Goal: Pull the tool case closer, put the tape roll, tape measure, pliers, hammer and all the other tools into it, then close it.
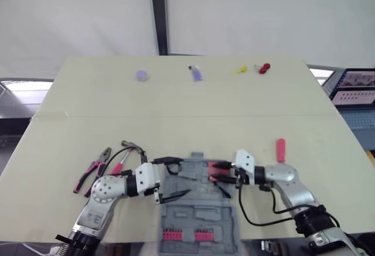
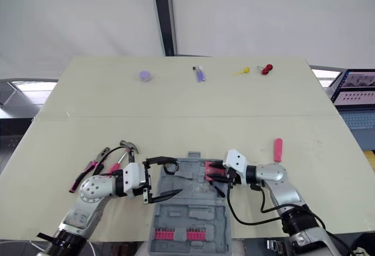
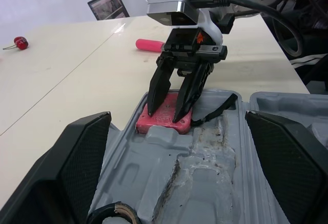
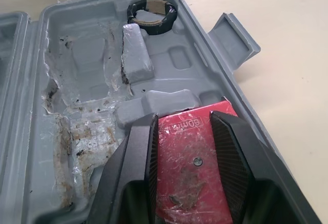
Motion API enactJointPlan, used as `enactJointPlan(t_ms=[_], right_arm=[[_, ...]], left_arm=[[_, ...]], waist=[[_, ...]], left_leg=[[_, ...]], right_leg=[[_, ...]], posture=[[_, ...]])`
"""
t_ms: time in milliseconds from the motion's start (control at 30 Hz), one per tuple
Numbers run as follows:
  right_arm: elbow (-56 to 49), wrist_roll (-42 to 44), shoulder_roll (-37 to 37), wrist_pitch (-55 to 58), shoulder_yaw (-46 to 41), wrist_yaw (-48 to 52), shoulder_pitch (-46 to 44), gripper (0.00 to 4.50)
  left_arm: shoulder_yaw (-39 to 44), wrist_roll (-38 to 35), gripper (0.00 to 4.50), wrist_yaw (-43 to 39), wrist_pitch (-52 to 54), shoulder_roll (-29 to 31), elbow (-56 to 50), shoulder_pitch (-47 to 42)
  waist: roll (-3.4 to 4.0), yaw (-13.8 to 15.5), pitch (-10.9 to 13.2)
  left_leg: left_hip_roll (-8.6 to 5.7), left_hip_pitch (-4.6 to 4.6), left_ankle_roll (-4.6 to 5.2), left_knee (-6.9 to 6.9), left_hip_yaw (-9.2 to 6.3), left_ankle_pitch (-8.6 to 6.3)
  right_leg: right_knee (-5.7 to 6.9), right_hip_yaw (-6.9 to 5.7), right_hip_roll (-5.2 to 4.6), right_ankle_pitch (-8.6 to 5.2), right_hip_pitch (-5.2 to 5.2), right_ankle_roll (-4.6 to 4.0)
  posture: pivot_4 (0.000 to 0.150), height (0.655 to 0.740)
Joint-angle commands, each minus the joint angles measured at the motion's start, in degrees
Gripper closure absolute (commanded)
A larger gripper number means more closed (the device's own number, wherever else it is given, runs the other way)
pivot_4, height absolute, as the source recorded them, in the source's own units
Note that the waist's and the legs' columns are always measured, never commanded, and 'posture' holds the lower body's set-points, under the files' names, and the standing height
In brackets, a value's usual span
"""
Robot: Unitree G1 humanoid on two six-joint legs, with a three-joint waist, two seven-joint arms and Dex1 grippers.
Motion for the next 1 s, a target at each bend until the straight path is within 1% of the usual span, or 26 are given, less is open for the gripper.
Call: enactJointPlan(t_ms=[33, 167, 300, 367, 400, 500, 567, 667, 800, 933, 1000], right_arm=[[6.52, -4.56, -1.03, 5.73, 4.28, 0.80, 3.60, 2.80], [6.61, -4.85, -0.82, 3.79, 3.91, 0.25, 3.21, 2.80], [2.50, -3.80, -1.12, 1.39, 1.73, -1.40, 2.92, 2.80], [-2.51, -1.79, -1.95, 2.80, -0.04, -1.60, 3.40, 2.80], [-5.56, -0.18, -2.43, 4.66, -1.02, -1.45, 3.84, 2.80], [-16.42, 4.66, -5.31, 12.68, -4.13, -1.15, 5.69, 2.80], [-21.87, 7.99, -7.25, 17.63, -7.41, -2.02, 6.48, 2.80], [-27.50, 13.59, -10.60, 26.01, -14.32, -3.77, 7.40, 2.05], [-27.10, 16.14, -15.47, 30.48, -23.73, -5.54, 11.19, 0.08], [-20.65, 16.51, -18.32, 30.04, -33.06, -6.66, 15.82, 0.08], [-16.83, 16.14, -18.90, 29.02, -36.67, -7.92, 16.70, 0.08]], left_arm=[[0.54, -0.94, 0.00, 0.14, 0.02, -0.01, -1.58, -0.30], [0.53, -0.87, 0.00, 0.16, 0.06, -0.13, -1.26, -0.63], [0.95, -1.28, 0.00, 0.16, 0.28, 0.04, -1.84, -0.72], [1.69, -2.22, 0.00, 0.64, 1.91, 0.33, -3.35, -0.79], [2.17, -2.85, 0.00, 1.11, 3.41, 0.50, -4.26, -0.73], [4.46, -5.52, 0.00, 3.48, 11.23, 1.59, -8.29, -0.09], [6.92, -7.37, 0.00, 5.30, 16.08, 2.87, -11.22, 0.93], [12.79, -10.06, 0.00, 7.07, 21.45, 6.05, -14.53, 4.03], [24.03, -12.04, 0.00, 10.01, 24.43, 9.69, -13.91, 8.43], [37.46, -13.65, 0.00, 14.84, 27.09, 11.86, -8.78, 11.06], [42.64, -13.06, 0.00, 17.19, 28.67, 13.12, -5.67, 12.02]], waist=[[0.02, 0.02, -0.10], [0.05, 0.01, -0.11], [0.16, -0.03, -0.05], [0.33, -0.01, 0.06], [0.54, 0.07, 0.21], [0.90, 0.44, 0.71], [1.05, 0.52, 1.17], [1.18, 0.40, 1.73], [1.09, 0.72, 2.01], [0.95, 1.32, 2.11], [0.91, 1.31, 2.16]], left_leg=[[0.00, 0.00, 0.00, 0.00, 0.00, -0.01], [0.03, 0.00, 0.00, 0.00, -0.02, -0.01], [0.05, -0.01, -0.01, 0.00, -0.02, -0.02], [0.05, -0.03, -0.01, 0.00, -0.02, -0.02], [0.05, -0.05, -0.01, 0.00, -0.02, -0.02], [0.05, -0.21, -0.01, -0.01, -0.02, -0.02], [0.05, -0.27, -0.01, 0.01, 0.00, -0.02], [0.06, -0.31, -0.01, 0.03, 0.03, -0.02], [0.07, -0.42, -0.01, -0.08, 0.04, -0.02], [0.06, -0.48, 0.00, -0.10, 0.06, -0.03], [0.06, -0.51, 0.01, -0.08, 0.06, -0.03]], right_leg=[[-0.02, 0.00, 0.00, 0.00, 0.01, 0.00], [-0.17, 0.02, 0.07, 0.00, 0.07, 0.00], [-0.22, 0.03, 0.11, 0.00, 0.09, 0.00], [-0.23, 0.03, 0.11, 0.00, 0.08, 0.00], [-0.24, 0.03, 0.11, 0.00, 0.07, 0.00], [-0.24, 0.05, 0.11, 0.00, -0.09, 0.00], [-0.21, 0.07, 0.12, 0.00, -0.15, 0.00], [-0.17, 0.11, 0.12, 0.00, -0.23, 0.00], [-0.20, 0.09, 0.12, 0.00, -0.36, 0.00], [-0.28, 0.07, 0.12, 0.00, -0.37, 0.00], [-0.28, 0.07, 0.12, 0.00, -0.37, 0.00]], posture=[[0.150, 0.7400], [0.150, 0.7400], [0.150, 0.7400], [0.150, 0.7400], [0.150, 0.7400], [0.150, 0.7400], [0.150, 0.7400], [0.150, 0.7400], [0.150, 0.7400], [0.150, 0.7400], [0.150, 0.7400]])
